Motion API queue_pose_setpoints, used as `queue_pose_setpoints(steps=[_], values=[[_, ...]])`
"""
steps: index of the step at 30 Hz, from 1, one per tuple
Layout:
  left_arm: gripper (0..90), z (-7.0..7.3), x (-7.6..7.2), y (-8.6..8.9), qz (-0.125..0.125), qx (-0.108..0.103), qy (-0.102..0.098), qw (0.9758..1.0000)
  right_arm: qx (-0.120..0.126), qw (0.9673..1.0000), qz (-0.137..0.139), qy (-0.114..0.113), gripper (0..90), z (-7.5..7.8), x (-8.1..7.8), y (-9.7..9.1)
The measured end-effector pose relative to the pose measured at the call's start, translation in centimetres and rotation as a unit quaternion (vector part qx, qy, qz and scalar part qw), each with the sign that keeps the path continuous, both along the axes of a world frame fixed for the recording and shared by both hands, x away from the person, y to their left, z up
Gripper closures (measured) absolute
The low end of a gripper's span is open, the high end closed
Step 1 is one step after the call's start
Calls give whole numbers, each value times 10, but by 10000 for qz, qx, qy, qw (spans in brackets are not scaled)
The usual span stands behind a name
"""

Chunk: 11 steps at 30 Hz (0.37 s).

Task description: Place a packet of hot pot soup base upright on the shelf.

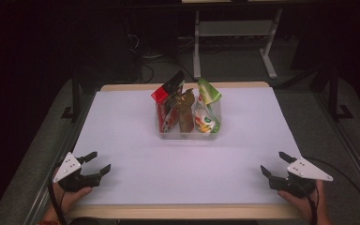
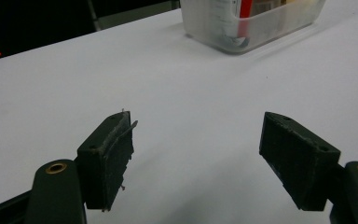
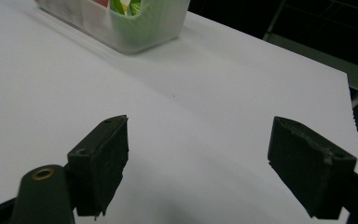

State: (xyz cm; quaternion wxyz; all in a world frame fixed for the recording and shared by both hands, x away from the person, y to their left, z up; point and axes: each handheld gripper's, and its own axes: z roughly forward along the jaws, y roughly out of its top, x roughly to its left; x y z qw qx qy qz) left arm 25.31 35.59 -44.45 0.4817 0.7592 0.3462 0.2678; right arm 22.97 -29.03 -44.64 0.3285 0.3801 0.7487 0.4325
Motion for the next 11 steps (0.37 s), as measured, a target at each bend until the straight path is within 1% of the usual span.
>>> queue_pose_setpoints(steps=[11], values=[[252, 2, 2, -2, -21, -14, -16, 10000, -27, 10000, 4, -4, 197, 1, -1, 0]])
